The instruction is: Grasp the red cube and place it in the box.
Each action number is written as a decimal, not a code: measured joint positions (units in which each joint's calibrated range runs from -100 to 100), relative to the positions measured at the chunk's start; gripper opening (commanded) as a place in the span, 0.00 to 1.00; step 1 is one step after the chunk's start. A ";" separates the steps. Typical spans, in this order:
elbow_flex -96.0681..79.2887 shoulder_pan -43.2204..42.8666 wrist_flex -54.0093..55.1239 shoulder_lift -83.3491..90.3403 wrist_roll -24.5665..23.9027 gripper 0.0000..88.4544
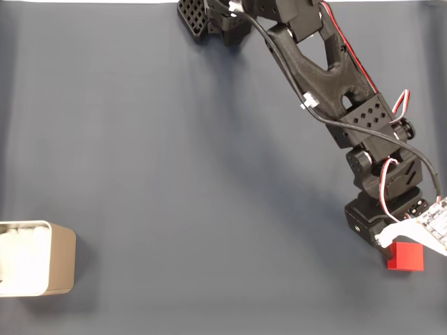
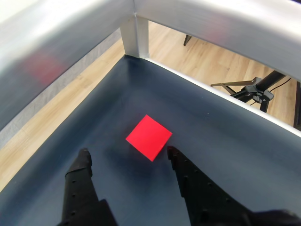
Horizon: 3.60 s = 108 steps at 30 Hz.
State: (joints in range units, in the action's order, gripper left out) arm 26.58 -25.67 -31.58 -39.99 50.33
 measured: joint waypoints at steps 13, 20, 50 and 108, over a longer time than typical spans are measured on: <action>6.42 0.00 0.32 -6.08 -0.54 0.43; 7.87 0.00 1.75 -7.12 -0.98 0.43; 8.41 -2.67 5.25 -8.08 -1.51 0.36; -25.14 4.82 2.47 29.87 0.05 0.00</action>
State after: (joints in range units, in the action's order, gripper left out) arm 1.45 -20.85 -29.12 -10.12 50.38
